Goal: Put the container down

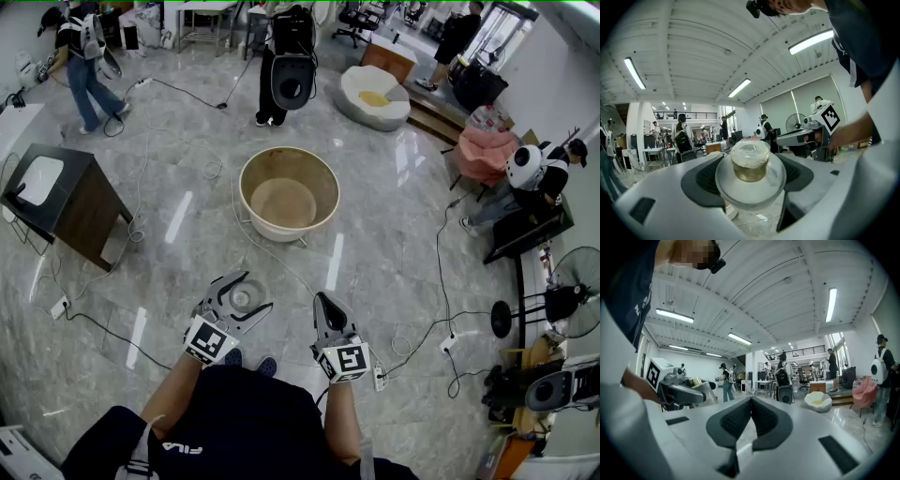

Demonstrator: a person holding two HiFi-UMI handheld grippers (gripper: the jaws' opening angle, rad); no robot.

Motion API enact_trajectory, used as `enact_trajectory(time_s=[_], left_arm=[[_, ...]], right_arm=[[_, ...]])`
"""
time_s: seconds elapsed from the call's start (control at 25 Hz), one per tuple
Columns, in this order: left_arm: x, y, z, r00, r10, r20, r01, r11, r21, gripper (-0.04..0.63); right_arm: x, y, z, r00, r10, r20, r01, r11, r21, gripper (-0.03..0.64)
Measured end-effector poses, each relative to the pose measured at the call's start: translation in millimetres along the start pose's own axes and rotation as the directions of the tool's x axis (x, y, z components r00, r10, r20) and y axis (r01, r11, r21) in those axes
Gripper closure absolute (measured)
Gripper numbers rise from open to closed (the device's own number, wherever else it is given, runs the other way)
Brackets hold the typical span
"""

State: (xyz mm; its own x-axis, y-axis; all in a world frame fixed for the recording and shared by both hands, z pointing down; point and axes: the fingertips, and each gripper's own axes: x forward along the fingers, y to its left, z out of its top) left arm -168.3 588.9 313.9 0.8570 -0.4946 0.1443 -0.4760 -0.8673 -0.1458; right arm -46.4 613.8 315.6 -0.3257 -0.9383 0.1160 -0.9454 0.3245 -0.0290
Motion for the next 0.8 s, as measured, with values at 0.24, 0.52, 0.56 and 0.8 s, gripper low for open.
enact_trajectory(time_s=[0.24,0.52,0.56,0.8], left_arm=[[14.4,14.7,3.3,1.000,0.013,0.013,-0.013,1.000,0.014,0.239],[19.7,17.3,6.0,1.000,0.018,0.020,-0.018,1.000,0.007,0.239],[19.8,18.0,5.8,1.000,0.021,0.020,-0.021,1.000,0.007,0.239],[13.5,25.4,-1.0,0.999,0.047,0.011,-0.047,0.999,-0.005,0.239]], right_arm=[[17.4,-13.7,-1.0,1.000,-0.003,-0.009,0.003,0.999,-0.040,0.588],[16.1,-21.6,4.0,1.000,-0.008,-0.003,0.008,0.998,-0.058,0.589],[16.1,-21.8,3.7,1.000,-0.008,-0.004,0.007,0.998,-0.061,0.589],[15.6,-21.4,8.6,0.999,0.002,0.043,-0.002,1.000,0.002,0.588]])
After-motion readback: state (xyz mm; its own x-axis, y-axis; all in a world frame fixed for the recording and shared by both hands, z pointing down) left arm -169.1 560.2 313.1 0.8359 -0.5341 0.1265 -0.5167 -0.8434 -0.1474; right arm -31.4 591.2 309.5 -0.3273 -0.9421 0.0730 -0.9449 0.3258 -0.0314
